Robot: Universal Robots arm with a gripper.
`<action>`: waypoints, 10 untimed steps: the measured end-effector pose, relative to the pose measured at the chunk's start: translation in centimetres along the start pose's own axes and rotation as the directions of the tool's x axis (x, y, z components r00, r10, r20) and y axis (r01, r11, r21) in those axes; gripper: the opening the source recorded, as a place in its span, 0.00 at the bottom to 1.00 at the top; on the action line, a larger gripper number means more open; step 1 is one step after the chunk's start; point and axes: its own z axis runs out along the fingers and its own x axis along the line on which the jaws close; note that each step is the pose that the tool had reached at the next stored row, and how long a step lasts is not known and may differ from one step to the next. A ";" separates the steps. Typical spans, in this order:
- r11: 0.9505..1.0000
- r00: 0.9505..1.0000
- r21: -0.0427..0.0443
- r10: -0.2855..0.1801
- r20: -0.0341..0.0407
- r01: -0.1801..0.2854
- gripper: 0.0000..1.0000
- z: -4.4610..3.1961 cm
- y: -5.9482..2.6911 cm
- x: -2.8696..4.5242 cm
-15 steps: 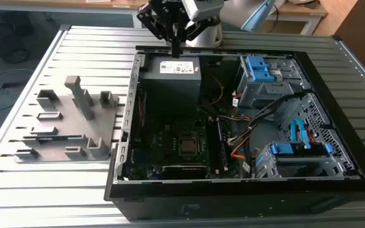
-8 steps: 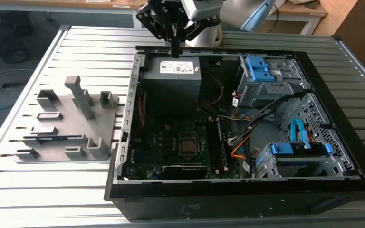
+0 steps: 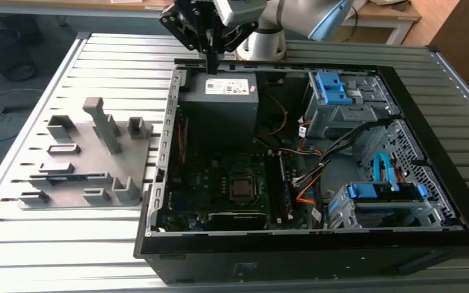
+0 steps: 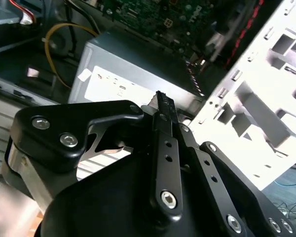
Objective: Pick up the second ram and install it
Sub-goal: 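Reach for the second ram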
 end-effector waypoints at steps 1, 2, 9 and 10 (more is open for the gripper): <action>1.000 1.000 0.000 0.000 0.000 0.000 0.10 -0.01 -0.02 0.26; 1.000 1.000 0.000 0.000 0.000 0.000 0.10 -0.01 -0.04 0.51; 1.000 1.000 0.000 0.000 0.001 0.000 0.10 -0.06 -0.18 2.35; 1.000 1.000 0.000 0.000 0.001 0.000 0.10 -0.07 -0.20 2.60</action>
